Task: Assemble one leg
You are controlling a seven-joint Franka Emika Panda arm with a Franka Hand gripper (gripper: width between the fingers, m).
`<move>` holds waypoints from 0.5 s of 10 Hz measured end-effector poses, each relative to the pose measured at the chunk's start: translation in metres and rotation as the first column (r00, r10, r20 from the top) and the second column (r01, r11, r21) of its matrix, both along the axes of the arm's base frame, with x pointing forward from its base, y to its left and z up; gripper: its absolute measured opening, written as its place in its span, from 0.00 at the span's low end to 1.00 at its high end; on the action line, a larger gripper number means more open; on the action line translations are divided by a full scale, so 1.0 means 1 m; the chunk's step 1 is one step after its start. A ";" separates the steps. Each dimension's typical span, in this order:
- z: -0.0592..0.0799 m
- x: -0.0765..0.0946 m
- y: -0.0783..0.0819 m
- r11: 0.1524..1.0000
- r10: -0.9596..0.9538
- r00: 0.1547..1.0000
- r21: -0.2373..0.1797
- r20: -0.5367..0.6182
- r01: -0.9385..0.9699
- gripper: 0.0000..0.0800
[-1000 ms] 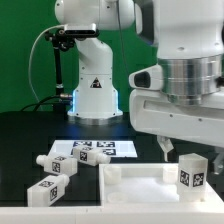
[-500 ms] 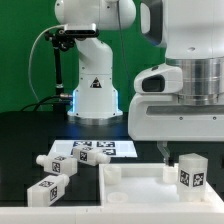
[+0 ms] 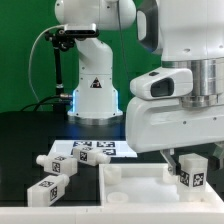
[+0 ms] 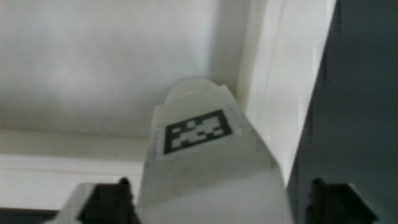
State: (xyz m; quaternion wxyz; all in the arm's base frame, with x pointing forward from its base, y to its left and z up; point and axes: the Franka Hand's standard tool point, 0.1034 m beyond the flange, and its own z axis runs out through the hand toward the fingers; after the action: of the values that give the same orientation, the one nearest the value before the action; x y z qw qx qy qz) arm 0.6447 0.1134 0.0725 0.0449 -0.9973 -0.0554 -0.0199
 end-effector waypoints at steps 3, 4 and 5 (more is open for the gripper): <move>0.000 0.000 -0.003 0.980 -0.197 0.980 0.004 -0.018 0.197 0.36; 0.000 0.000 -0.003 0.958 -0.288 0.957 0.003 -0.026 0.288 0.36; 0.000 0.000 -0.003 0.919 -0.395 0.918 0.000 -0.034 0.395 0.36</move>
Offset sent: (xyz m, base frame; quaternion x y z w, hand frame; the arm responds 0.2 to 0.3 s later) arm 0.0000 0.0000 0.0000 0.0000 0.0000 0.1296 0.9916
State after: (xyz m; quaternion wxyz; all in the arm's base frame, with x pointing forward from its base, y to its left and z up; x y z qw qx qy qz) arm 0.6451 0.1100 0.0721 0.0442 -0.9880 0.1477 -0.0120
